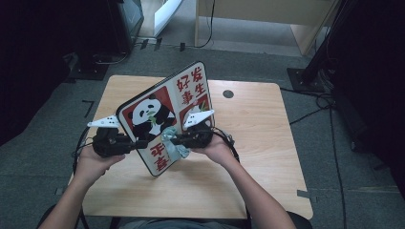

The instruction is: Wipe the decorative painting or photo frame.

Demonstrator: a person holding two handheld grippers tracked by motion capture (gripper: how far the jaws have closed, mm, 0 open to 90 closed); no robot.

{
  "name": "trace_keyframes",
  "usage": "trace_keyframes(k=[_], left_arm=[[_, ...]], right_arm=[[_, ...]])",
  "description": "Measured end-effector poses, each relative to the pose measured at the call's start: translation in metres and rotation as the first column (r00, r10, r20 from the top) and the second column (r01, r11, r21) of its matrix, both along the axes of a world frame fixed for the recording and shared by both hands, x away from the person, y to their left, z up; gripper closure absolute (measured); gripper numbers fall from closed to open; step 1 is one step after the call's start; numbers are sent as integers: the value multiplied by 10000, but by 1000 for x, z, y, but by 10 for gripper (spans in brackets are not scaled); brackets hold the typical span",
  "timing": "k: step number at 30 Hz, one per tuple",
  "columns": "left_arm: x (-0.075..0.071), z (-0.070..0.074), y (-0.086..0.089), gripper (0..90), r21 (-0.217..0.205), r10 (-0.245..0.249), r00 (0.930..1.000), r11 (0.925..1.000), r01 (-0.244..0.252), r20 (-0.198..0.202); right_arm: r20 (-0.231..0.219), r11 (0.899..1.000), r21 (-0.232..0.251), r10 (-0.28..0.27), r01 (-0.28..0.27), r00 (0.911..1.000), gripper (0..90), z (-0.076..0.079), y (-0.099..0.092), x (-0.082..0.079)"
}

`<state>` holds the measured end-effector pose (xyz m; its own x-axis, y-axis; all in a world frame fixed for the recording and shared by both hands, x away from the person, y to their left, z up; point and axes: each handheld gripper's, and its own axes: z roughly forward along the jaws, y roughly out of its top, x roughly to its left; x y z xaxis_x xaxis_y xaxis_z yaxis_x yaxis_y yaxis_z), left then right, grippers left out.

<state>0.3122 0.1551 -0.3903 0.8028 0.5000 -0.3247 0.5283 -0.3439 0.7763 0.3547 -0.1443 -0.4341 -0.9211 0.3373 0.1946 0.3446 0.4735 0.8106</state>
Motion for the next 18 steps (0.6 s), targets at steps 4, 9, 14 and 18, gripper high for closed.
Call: trace_keyframes(k=[4,9,14,18], left_arm=[[0,0,0,738,3,-23,10000,10000,23,5],[1,0,0,738,7,-43,10000,10000,43,-1],[1,0,0,737,5,-54,10000,10000,54,-1],[1,0,0,738,10,-61,10000,10000,61,4]], right_arm=[[-66,9999,-111,-59,58,10000,824,-5,-1,-1],[-168,9995,-286,-171,166,9997,824,-13,-2,-4],[-331,9986,-495,-176,160,9993,824,-20,-2,-5],[-397,9975,-696,-166,138,9991,825,-24,-2,-6]])
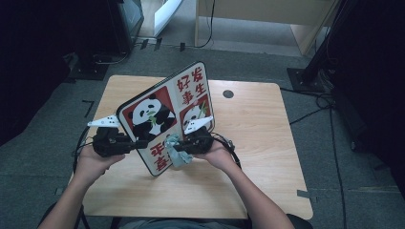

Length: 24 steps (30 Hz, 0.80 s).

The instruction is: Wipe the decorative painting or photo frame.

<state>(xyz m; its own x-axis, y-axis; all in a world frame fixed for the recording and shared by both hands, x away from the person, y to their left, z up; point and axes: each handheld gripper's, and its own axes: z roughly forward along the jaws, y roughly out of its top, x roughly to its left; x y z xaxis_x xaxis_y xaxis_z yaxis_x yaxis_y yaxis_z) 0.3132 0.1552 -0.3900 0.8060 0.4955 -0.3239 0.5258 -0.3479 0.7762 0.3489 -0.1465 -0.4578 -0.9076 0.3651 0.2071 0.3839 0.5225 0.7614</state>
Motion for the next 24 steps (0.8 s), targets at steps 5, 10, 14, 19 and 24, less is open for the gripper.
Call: trace_keyframes(k=[5,10,14,19,24], left_arm=[[0,0,0,738,-4,5,10000,10000,-5,-5],[1,0,0,738,-9,1,10000,10000,-1,-4],[2,0,0,739,-34,7,10000,10000,-7,-52],[2,0,1,735,-82,-35,10000,10000,34,-75],[3,-1,1,728,-137,-64,10000,9999,64,-38]], right_arm=[[-99,9999,-120,-19,18,9999,825,-5,0,-1],[-213,9998,-207,-18,13,9998,825,-10,-1,-1],[-369,9997,-218,-70,62,9993,825,-14,-1,-2],[-692,9993,-384,-63,37,9976,827,-15,1,-1],[-686,9983,-587,19,-59,9976,828,-8,3,-2]])
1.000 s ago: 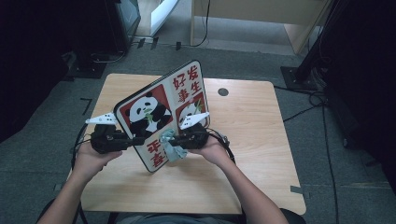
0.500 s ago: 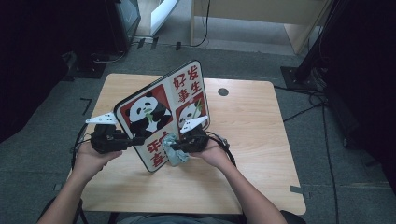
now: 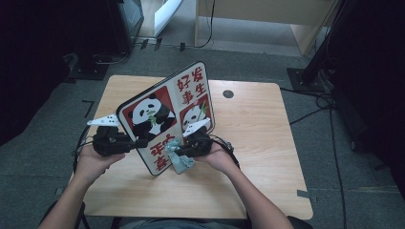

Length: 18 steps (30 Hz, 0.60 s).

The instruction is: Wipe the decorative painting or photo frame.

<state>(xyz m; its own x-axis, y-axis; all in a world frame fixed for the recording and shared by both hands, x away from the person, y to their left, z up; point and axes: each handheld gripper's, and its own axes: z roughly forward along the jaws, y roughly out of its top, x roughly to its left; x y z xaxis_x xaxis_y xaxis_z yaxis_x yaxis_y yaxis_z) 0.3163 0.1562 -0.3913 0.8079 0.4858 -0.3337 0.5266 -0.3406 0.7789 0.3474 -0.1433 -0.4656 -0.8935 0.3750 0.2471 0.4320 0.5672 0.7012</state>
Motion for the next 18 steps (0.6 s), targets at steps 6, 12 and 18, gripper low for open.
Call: trace_keyframes(k=[6,12,18], left_arm=[[0,-1,0,655,-2,82,9998,10000,-82,162],[1,-2,0,573,-306,48,9999,9995,-43,149],[0,-2,0,566,-192,46,9999,9998,-43,162]], right_arm=[[192,9996,210,194,-198,9996,829,11,3,-4],[299,9991,291,288,-297,9991,830,17,5,-6],[479,9983,536,214,-239,9986,831,32,2,-5]])
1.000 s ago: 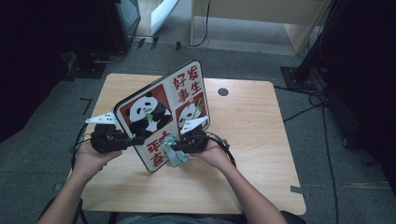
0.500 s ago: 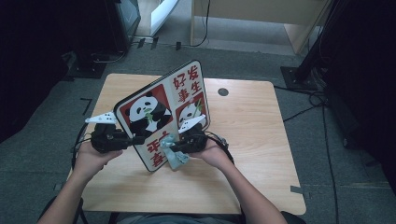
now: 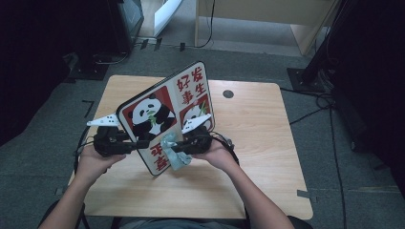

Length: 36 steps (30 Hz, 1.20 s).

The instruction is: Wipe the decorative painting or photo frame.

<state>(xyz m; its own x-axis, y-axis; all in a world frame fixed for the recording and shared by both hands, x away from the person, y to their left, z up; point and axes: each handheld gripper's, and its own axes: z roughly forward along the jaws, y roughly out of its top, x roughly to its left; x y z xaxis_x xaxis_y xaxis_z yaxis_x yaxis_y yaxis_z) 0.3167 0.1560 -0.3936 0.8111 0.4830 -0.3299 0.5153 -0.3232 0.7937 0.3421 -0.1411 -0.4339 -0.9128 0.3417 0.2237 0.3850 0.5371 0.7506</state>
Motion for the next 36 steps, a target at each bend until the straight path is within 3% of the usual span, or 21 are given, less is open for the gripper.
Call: trace_keyframes(k=[10,14,23,28,36], left_arm=[[-11,2,10,582,-163,213,9997,9996,-214,-90],[-15,2,12,652,-67,252,9996,9997,-253,-98],[-22,-1,18,659,-194,567,9981,9982,-571,-222],[-21,-3,16,685,-224,562,9981,9981,-568,-270],[-21,-3,11,766,107,657,9976,9978,-655,-220]], right_arm=[[675,9973,724,78,-127,9977,832,44,7,1],[900,9950,952,208,-294,9957,831,60,11,2],[1480,9868,1570,162,-397,9889,831,94,14,7],[1667,9835,1756,143,-439,9859,831,104,16,11],[2043,9791,1959,135,-544,9788,831,118,24,17]])
